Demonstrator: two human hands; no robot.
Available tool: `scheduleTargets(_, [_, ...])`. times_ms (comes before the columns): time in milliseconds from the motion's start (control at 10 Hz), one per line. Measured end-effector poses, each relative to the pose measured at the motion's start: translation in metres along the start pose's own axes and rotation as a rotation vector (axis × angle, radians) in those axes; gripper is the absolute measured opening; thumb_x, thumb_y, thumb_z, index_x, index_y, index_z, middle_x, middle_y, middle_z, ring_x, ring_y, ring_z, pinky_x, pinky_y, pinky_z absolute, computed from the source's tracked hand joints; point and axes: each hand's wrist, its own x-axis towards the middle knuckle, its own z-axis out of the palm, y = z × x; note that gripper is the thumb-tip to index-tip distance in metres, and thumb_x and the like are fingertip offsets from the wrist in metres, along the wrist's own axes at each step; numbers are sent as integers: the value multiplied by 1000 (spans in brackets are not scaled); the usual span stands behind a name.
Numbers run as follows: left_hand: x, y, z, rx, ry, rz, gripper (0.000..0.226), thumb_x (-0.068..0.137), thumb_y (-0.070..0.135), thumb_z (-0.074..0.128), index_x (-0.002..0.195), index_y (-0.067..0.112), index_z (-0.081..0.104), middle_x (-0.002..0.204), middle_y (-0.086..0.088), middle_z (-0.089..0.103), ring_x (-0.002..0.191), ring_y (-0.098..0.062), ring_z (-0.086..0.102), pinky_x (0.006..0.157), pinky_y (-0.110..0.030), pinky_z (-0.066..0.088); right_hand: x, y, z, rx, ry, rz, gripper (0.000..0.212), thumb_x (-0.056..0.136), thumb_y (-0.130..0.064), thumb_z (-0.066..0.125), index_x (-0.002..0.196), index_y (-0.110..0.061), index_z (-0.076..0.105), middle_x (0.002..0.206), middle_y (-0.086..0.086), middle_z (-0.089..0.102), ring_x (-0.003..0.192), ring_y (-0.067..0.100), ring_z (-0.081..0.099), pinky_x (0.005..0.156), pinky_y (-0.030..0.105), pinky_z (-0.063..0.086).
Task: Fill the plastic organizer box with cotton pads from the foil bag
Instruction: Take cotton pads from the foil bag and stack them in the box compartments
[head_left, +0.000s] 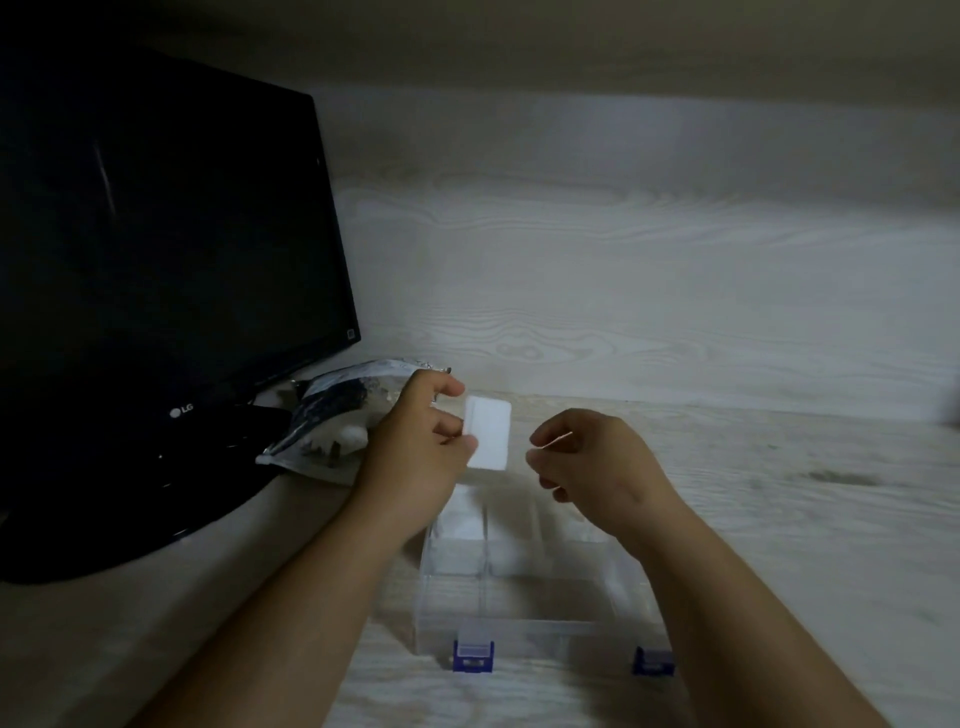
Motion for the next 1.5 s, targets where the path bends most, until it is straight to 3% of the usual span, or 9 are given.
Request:
scheduleTargets(200, [-2,5,7,-151,-124,5,24,83,-6,66,80,15,55,73,-4,62,68,-15,60,64,-32,54,-4,-4,-5,277,-48,19,12,84,-3,71,87,0,60,76,16,70,71,26,69,76,42,61])
scheduleTargets(500, [-5,10,26,-113,-204,-11,25,82,0,70,80,25,65,83,-3,61,68,-16,61,68,-36,58,-2,-3,-26,92,-88,87,10,76,0,76,78,-7,70,73,11,70,60,21,65,68,36,60])
scheduleTargets(700, [-2,28,41,32,-244,2,23,81,1,70,78,23,65,71,4,63,52,-4,63,65,-28,55,1,0,-34,0,-49,149,8,80,-1,72,80,-9,71,80,19,72,68,28,70,73,43,61])
scheduleTargets(800, [-1,29,48,188,-258,3,22,77,10,74,72,29,62,68,10,62,61,-7,62,58,-17,48,2,-2,-36,-32,-60,218,11,81,1,72,77,-9,70,81,20,71,67,27,67,75,40,61])
scheduleTargets(900, [-6,24,52,337,-285,13,20,76,19,74,68,34,62,71,12,63,71,-11,62,61,-19,45,3,-4,-37,-82,-116,284,10,82,2,71,80,-8,72,85,20,71,71,27,68,76,37,61])
scheduleTargets(1100, [-12,21,54,537,-390,96,14,80,21,70,84,33,64,95,7,67,90,-16,62,81,-31,52,5,-1,-29,-198,-244,369,12,84,1,69,94,-4,74,89,16,73,85,27,73,83,37,59])
scheduleTargets(1300, [-13,18,60,662,-426,153,16,79,17,68,90,29,70,101,5,67,96,-19,61,81,-28,51,10,7,-26,-294,-304,345,28,81,10,62,105,-3,69,94,13,70,64,16,63,62,25,58])
scheduleTargets(1400, [-10,17,63,672,-451,123,13,77,16,69,87,22,75,96,2,70,91,-19,64,78,-27,53,10,10,-24,-324,-293,368,23,78,8,67,92,-9,70,84,8,68,71,19,66,73,31,60])
scheduleTargets(1500, [-10,14,65,700,-444,105,15,77,15,64,85,17,77,87,-2,71,83,-21,66,72,-28,56,9,10,-18,-338,-251,391,17,77,-2,72,89,-14,71,100,9,72,89,21,70,87,37,58])
